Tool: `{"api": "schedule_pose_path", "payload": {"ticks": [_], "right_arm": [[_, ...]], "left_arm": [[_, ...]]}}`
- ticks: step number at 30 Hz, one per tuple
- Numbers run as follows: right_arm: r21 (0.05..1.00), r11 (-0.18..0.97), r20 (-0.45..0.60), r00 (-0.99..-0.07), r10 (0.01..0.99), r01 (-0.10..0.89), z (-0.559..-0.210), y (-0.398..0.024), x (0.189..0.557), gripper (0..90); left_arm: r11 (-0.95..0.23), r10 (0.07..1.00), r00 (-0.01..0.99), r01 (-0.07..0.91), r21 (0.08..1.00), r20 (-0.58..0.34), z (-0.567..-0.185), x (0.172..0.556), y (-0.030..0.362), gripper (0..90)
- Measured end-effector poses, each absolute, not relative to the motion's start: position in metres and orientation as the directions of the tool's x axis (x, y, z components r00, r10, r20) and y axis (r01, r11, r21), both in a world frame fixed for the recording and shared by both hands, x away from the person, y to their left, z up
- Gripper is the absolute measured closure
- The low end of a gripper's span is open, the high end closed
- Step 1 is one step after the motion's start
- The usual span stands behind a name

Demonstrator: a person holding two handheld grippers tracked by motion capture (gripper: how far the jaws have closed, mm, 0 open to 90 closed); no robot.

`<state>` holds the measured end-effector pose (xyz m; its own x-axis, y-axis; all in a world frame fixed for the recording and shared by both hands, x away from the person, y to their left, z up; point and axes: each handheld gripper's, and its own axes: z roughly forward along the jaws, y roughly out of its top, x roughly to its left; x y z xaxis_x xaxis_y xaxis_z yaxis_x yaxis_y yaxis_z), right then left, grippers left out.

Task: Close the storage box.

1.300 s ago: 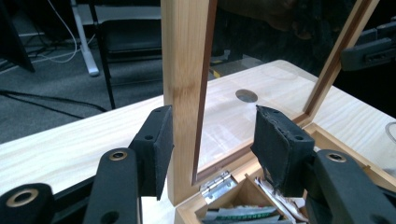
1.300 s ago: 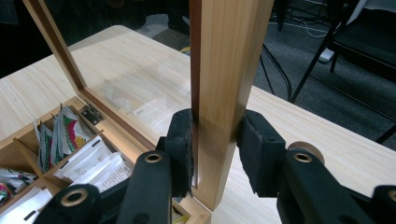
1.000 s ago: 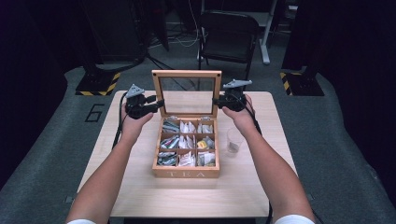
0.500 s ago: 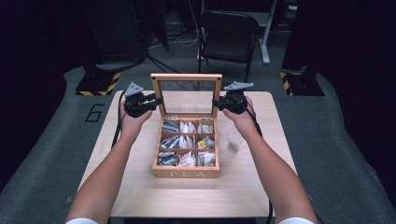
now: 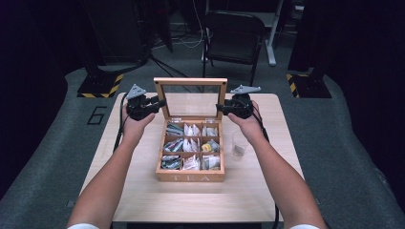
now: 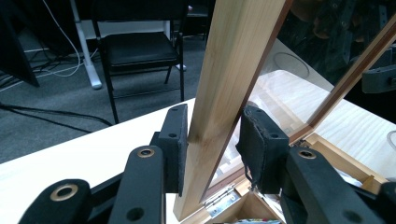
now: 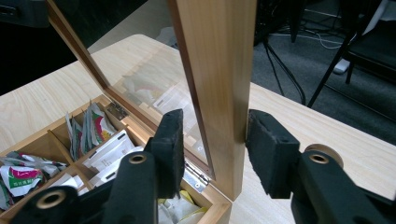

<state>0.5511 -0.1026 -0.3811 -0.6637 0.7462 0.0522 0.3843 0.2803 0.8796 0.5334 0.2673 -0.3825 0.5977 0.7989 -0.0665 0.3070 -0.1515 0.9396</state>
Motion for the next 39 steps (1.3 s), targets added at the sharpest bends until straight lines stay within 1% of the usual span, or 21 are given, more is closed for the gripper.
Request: {"api": "schedule_pose_path", "payload": {"ticks": [3, 8, 11, 25, 39], "right_arm": [[0.880, 0.281, 0.046, -0.657, 0.752, 0.384, -0.378, -0.100, 0.545, 52.6], [0.888, 0.270, 0.045, -0.653, 0.756, 0.374, -0.373, -0.100, 0.540, 52.6], [0.895, 0.256, 0.047, -0.649, 0.760, 0.365, -0.364, -0.100, 0.535, 52.6], [0.905, 0.255, 0.034, -0.654, 0.756, 0.342, -0.342, -0.100, 0.520, 53.8], [0.917, 0.239, 0.037, -0.666, 0.745, 0.319, -0.333, -0.106, 0.498, 54.3]], "left_arm": [[-0.149, 0.800, 0.597, 0.305, 0.941, -0.067, -0.383, 0.531, 0.267, 62.6], [-0.165, 0.798, 0.600, 0.309, 0.937, -0.057, -0.382, 0.528, 0.266, 62.5], [-0.173, 0.798, 0.601, 0.308, 0.936, -0.050, -0.382, 0.526, 0.267, 62.4], [-0.150, 0.792, 0.606, 0.313, 0.938, -0.076, -0.387, 0.518, 0.268, 61.5], [-0.148, 0.785, 0.613, 0.322, 0.935, -0.087, -0.390, 0.510, 0.269, 60.6]]}}
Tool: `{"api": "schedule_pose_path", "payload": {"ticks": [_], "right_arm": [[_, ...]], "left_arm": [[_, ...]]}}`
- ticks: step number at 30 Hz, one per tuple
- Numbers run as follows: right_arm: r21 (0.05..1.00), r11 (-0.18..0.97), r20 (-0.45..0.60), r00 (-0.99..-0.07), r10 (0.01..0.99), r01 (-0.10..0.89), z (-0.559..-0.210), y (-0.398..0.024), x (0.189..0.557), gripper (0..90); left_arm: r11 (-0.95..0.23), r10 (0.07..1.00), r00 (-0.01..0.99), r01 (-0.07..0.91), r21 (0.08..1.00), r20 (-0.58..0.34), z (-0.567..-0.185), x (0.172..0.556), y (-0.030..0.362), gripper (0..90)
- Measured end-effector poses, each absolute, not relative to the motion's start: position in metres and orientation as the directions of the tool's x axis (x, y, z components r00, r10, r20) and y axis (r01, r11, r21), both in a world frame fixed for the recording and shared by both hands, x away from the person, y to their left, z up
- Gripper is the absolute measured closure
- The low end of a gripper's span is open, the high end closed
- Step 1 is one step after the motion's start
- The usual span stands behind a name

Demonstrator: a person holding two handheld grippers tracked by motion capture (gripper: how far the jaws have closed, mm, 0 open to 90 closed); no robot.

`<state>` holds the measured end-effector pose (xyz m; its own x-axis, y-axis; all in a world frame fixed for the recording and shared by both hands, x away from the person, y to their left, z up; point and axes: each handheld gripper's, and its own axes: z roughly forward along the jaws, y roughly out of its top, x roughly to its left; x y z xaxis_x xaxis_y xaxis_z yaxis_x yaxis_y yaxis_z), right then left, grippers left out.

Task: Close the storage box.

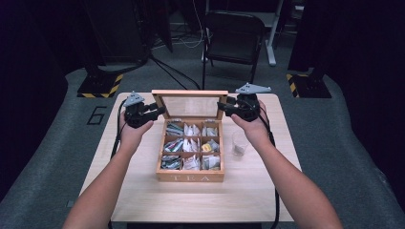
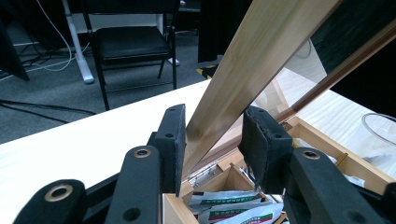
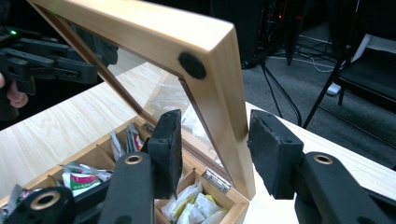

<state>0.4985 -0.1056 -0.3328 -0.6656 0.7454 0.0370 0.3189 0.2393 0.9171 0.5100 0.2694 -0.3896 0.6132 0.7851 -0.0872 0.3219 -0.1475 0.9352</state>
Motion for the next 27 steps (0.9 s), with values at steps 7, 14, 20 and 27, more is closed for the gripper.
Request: {"api": "schedule_pose_path", "payload": {"ticks": [7, 14, 20, 27], "right_arm": [[0.926, 0.227, 0.039, -0.674, 0.738, 0.302, -0.329, -0.108, 0.490, 55.5], [0.930, 0.215, 0.052, -0.686, 0.725, 0.297, -0.325, -0.109, 0.482, 55.7], [0.922, 0.244, 0.037, -0.695, 0.718, 0.302, -0.326, -0.109, 0.473, 55.5], [0.918, 0.256, 0.033, -0.702, 0.712, 0.304, -0.330, -0.110, 0.465, 55.5]], "left_arm": [[-0.148, 0.785, 0.614, 0.318, 0.937, -0.084, -0.392, 0.506, 0.270, 60.2], [-0.174, 0.783, 0.618, 0.322, 0.931, -0.067, -0.391, 0.500, 0.268, 59.6], [-0.167, 0.779, 0.623, 0.321, 0.932, -0.075, -0.395, 0.495, 0.269, 58.5], [-0.173, 0.771, 0.632, 0.327, 0.929, -0.079, -0.397, 0.489, 0.270, 56.3]]}}
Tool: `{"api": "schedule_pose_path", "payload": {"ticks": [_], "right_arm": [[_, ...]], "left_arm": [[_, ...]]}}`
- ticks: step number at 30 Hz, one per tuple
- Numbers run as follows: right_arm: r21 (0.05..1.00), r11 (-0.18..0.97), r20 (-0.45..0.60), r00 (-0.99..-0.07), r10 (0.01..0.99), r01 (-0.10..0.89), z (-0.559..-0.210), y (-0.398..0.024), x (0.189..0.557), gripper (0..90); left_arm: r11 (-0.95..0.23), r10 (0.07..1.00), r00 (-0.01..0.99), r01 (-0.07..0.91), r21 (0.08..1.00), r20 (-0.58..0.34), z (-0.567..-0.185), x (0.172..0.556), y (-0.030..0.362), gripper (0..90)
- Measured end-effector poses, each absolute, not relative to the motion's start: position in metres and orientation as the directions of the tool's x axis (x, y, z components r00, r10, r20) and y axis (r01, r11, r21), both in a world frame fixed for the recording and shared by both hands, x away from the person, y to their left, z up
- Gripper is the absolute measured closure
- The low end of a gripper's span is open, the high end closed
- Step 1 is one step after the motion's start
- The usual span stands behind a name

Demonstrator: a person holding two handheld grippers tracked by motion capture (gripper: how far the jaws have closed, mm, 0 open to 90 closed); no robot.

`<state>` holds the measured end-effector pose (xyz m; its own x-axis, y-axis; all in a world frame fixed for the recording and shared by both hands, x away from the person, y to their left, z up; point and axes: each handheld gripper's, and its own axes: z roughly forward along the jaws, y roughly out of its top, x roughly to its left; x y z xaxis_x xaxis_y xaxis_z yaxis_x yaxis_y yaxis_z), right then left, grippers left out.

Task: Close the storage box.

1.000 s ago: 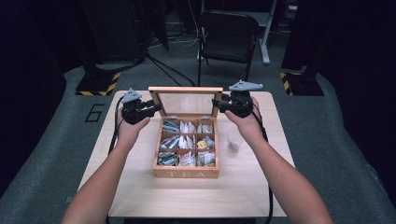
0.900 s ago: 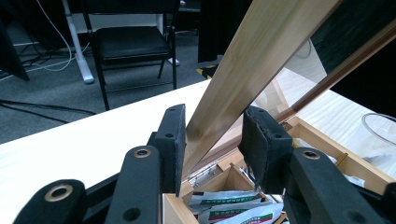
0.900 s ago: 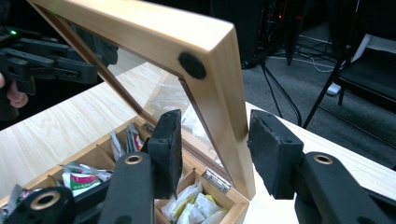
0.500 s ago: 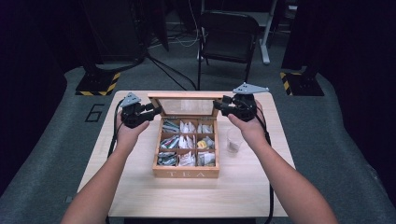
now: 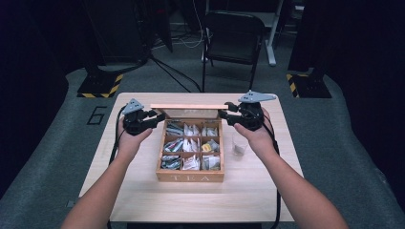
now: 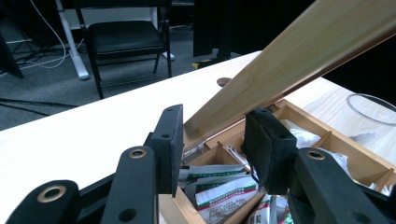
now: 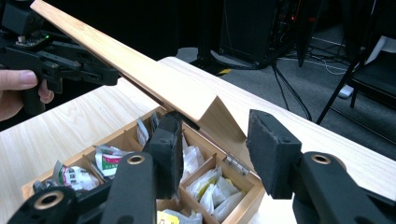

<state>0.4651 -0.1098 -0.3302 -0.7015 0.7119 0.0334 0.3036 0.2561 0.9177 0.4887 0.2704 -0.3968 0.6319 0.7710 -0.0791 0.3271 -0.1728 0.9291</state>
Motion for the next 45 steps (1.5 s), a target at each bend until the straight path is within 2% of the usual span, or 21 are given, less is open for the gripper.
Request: {"api": "schedule_pose_path", "payload": {"ticks": [2, 6, 22, 35, 45], "right_arm": [[0.917, 0.255, 0.037, -0.700, 0.713, 0.308, -0.332, -0.110, 0.462, 55.4], [0.919, 0.245, 0.048, -0.705, 0.708, 0.308, -0.336, -0.112, 0.459, 55.5], [0.918, 0.242, 0.058, -0.712, 0.700, 0.314, -0.348, -0.113, 0.445, 54.6], [0.916, 0.256, 0.048, -0.718, 0.695, 0.309, -0.359, -0.114, 0.433, 53.8], [0.917, 0.247, 0.061, -0.720, 0.691, 0.314, -0.374, -0.115, 0.421, 52.4]], "left_arm": [[-0.174, 0.768, 0.636, 0.332, 0.927, -0.083, -0.396, 0.486, 0.270, 53.2], [-0.211, 0.758, 0.650, 0.311, 0.926, -0.046, -0.391, 0.477, 0.270, 52.6], [-0.179, 0.739, 0.673, 0.261, 0.949, -0.046, -0.374, 0.442, 0.275, 51.5], [-0.159, 0.734, 0.676, 0.257, 0.953, -0.060, -0.380, 0.422, 0.276, 52.0], [-0.177, 0.731, 0.682, 0.236, 0.955, -0.033, -0.390, 0.406, 0.276, 53.0]]}}
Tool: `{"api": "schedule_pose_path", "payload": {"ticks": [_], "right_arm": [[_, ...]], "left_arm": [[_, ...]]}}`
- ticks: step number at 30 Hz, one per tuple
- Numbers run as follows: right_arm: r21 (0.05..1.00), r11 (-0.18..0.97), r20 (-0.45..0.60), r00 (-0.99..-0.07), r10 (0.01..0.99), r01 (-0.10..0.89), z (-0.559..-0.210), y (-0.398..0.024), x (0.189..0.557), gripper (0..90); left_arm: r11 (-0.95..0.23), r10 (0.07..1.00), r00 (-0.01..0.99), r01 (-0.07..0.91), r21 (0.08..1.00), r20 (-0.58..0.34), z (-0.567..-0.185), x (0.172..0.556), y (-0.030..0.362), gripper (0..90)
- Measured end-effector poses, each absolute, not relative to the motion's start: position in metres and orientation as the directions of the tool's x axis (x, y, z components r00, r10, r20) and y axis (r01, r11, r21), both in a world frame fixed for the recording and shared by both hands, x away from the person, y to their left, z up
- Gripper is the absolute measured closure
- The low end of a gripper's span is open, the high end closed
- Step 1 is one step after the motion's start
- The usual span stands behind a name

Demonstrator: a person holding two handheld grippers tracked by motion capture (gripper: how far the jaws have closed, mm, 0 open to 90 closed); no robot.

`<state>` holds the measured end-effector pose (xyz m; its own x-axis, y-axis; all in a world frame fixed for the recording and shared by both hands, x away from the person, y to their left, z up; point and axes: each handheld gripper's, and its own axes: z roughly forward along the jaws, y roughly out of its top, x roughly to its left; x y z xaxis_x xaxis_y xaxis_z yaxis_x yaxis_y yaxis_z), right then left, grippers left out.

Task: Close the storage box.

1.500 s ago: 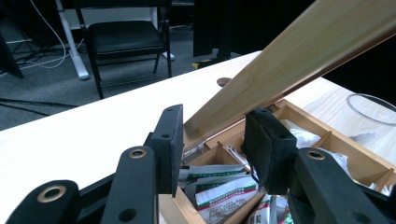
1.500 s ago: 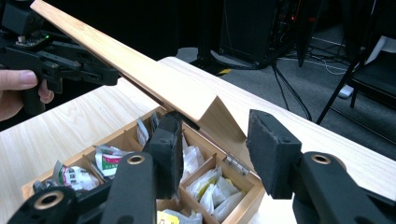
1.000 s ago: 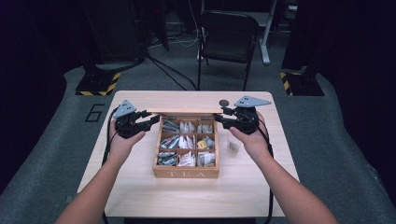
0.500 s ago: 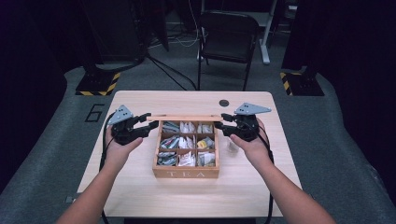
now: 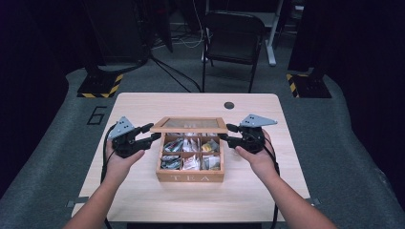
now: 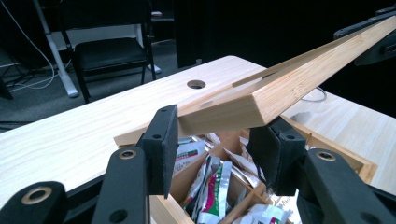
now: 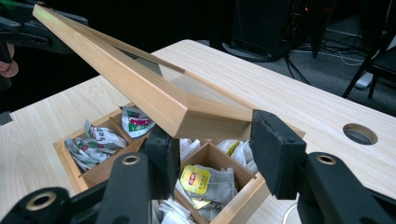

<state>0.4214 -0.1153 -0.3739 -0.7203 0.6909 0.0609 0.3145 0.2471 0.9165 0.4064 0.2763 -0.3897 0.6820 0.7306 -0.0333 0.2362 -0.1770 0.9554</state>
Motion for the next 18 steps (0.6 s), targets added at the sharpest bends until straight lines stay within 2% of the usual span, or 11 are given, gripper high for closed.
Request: {"api": "schedule_pose_path", "payload": {"ticks": [9, 18], "right_arm": [[0.921, 0.274, 0.008, -0.720, 0.694, 0.275, -0.388, -0.114, 0.409, 52.3], [0.922, 0.268, 0.017, -0.721, 0.693, 0.279, -0.403, -0.115, 0.402, 50.7]], "left_arm": [[-0.163, 0.728, 0.684, 0.231, 0.959, -0.041, -0.405, 0.396, 0.278, 53.5], [-0.187, 0.728, 0.685, 0.216, 0.958, -0.013, -0.417, 0.386, 0.277, 53.9]]}}
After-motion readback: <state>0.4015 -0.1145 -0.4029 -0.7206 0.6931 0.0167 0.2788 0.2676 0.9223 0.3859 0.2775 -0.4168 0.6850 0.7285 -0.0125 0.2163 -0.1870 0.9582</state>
